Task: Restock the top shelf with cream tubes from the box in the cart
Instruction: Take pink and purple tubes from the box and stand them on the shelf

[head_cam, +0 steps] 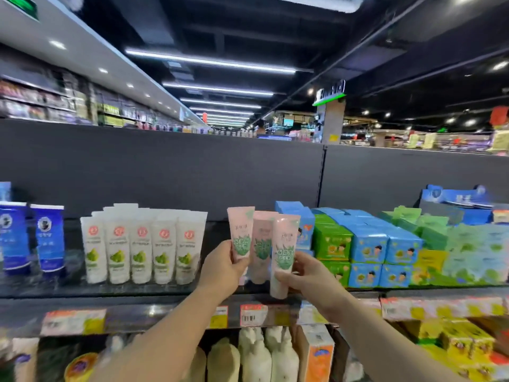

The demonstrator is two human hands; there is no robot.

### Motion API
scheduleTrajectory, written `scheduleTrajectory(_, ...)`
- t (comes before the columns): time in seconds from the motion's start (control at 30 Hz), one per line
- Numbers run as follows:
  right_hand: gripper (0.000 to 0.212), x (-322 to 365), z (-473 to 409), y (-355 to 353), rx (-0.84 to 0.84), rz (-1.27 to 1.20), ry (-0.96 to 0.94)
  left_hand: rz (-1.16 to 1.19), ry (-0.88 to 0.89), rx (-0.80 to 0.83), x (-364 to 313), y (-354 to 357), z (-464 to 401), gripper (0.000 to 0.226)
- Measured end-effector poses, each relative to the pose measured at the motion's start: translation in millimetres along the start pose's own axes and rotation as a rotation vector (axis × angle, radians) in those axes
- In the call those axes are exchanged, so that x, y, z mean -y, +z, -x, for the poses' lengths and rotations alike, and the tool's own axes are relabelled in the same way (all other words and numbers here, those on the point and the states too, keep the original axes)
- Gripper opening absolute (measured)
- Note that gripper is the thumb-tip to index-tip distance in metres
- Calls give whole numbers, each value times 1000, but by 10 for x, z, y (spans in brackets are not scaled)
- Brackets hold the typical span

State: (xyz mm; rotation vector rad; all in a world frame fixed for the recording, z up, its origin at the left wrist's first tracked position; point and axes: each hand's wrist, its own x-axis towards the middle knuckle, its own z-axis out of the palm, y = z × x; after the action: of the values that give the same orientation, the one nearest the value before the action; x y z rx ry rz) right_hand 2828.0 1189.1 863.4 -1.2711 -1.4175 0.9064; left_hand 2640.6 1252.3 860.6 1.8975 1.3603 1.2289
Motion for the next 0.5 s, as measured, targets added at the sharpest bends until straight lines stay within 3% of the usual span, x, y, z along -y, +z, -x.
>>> scheduleTrajectory(0.17, 31, 51, -83, -48, 41, -51, -35, -137, -36, 88, 31, -30, 15, 28)
scheduleTrajectory(0.33, 30, 114, -97, 8, 74, -91, -59, -149, -2, 77, 30, -35, 69, 33)
scheduleTrajectory(0.47, 27, 173, -98, 41, 70, -64, -86, -22, 16, 83, -66, -88, 196, 67)
scheduleTrajectory(0.5, 27, 187, -94, 60, 67, -71, -88, 29, 42, 34, -91, -114, 256, 65)
